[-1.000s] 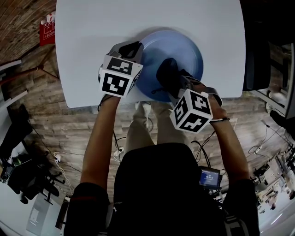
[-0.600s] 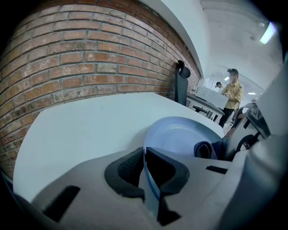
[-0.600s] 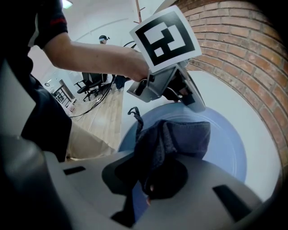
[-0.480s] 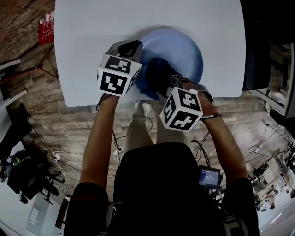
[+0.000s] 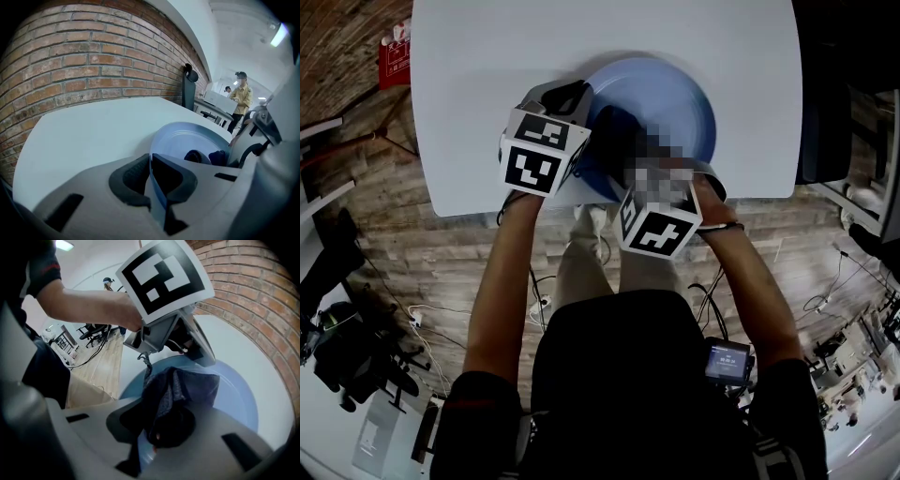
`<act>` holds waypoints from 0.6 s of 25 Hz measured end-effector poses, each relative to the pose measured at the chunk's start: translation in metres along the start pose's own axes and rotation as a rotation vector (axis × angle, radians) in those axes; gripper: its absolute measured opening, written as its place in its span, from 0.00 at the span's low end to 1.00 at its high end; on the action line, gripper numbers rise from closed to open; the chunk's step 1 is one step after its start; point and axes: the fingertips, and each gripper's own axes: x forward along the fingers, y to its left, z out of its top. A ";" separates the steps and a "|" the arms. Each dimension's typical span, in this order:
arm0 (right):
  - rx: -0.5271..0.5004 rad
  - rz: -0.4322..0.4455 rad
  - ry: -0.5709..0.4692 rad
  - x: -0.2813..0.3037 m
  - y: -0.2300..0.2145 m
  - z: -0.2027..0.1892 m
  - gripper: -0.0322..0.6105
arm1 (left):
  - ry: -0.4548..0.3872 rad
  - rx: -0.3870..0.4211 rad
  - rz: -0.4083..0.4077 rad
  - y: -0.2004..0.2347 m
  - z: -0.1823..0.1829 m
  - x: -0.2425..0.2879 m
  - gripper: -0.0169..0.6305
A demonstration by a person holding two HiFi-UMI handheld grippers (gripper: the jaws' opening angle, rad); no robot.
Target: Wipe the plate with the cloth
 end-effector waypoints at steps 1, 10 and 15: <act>0.000 0.000 0.001 0.000 -0.001 0.001 0.11 | 0.000 0.000 0.000 0.000 0.000 0.000 0.08; -0.013 -0.036 0.013 0.001 -0.019 0.007 0.11 | 0.006 0.013 -0.003 -0.001 0.001 0.000 0.08; -0.015 -0.055 0.014 0.001 -0.030 0.008 0.11 | 0.004 0.008 -0.004 -0.002 0.001 0.000 0.08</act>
